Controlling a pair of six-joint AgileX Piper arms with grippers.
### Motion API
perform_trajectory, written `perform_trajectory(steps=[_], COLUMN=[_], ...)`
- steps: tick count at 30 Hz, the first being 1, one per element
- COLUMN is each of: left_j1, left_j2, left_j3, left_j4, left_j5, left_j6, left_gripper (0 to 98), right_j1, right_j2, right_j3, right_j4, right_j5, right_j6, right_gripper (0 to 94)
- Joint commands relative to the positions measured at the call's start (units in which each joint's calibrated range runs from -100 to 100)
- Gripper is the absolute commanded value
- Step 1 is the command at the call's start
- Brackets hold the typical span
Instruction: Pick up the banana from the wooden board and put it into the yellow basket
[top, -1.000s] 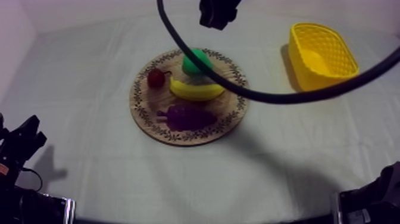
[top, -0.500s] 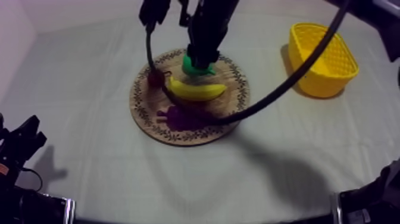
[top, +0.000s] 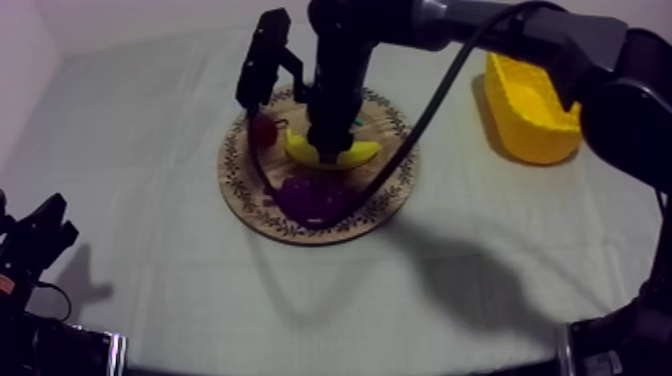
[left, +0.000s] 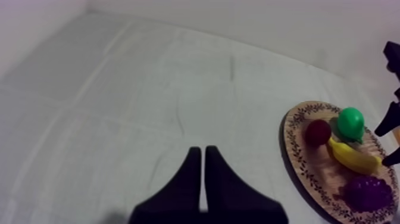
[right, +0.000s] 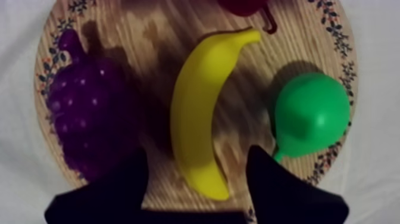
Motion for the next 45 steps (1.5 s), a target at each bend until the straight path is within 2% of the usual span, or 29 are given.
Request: perform_trajectory(steps=[1,11,14,19,23,29,36,45], left_j1=[0.0,0.0,0.0,0.0,0.0,0.0,0.0,0.0], left_j2=[0.0,0.0,0.0,0.0,0.0,0.0,0.0,0.0], left_j3=[0.0,0.0,0.0,0.0,0.0,0.0,0.0,0.0], left_j4=[0.00,0.00,0.00,0.00,0.00,0.00,0.00,0.00], left_j5=[0.0,0.0,0.0,0.0,0.0,0.0,0.0,0.0], left_j6=[0.0,0.0,0.0,0.0,0.0,0.0,0.0,0.0], left_gripper=[0.0,0.0,0.0,0.0,0.0,0.0,0.0,0.0], right_j1=[0.0,0.4,0.4,0.3,0.0,-0.1,1.5,8.1], right_j2=[2.2,9.2,10.4,10.9,9.1,1.2,-13.7,-32.9], right_j3=[-0.9,-4.7,-5.6,-6.5,-6.2,-2.9,4.6,17.0], right_j4=[0.1,0.0,-0.2,-0.9,-1.2,-1.0,0.6,3.8], right_j5=[0.0,-1.6,-1.7,-1.5,-0.9,-0.2,-1.7,-5.4], right_j6=[0.1,0.5,0.7,0.9,1.0,0.7,-0.6,-5.3], right_gripper=[47.8,47.3,43.2,12.0,3.4,1.1,1.0,1.1])
